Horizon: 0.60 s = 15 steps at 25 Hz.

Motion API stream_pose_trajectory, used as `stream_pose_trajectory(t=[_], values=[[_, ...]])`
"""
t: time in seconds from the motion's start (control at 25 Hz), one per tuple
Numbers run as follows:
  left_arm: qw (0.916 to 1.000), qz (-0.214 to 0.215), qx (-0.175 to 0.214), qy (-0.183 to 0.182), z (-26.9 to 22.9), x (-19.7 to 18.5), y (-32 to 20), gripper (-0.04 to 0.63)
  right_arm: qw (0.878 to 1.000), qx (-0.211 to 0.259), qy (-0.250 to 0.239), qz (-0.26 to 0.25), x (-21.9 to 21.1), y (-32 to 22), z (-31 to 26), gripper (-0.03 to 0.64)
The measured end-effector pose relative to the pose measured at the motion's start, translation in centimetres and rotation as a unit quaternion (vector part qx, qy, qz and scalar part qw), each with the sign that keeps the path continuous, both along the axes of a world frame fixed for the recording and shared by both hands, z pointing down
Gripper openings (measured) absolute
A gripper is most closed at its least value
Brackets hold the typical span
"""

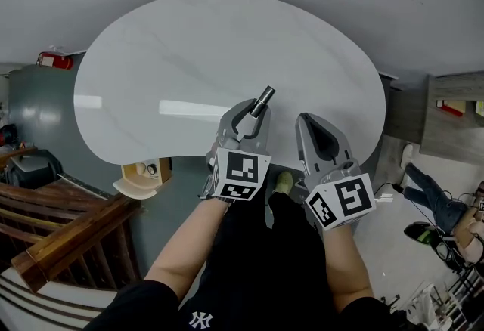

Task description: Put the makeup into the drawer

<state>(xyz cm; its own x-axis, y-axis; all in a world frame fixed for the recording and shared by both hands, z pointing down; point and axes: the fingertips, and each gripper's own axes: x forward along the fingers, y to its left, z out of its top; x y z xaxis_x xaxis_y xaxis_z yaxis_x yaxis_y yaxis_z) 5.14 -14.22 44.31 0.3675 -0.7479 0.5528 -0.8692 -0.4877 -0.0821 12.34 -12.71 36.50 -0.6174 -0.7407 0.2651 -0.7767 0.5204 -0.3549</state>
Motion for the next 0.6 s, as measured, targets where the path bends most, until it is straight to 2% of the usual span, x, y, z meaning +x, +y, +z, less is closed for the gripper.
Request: stream_pose_trajectory(t=[0.6], values=[[0.9971, -0.063, 0.042, 0.008, -6.4, 1.0, 8.9, 0.103, 0.997, 0.046, 0.003, -0.059, 0.4, 7.0, -4.9, 0.015]])
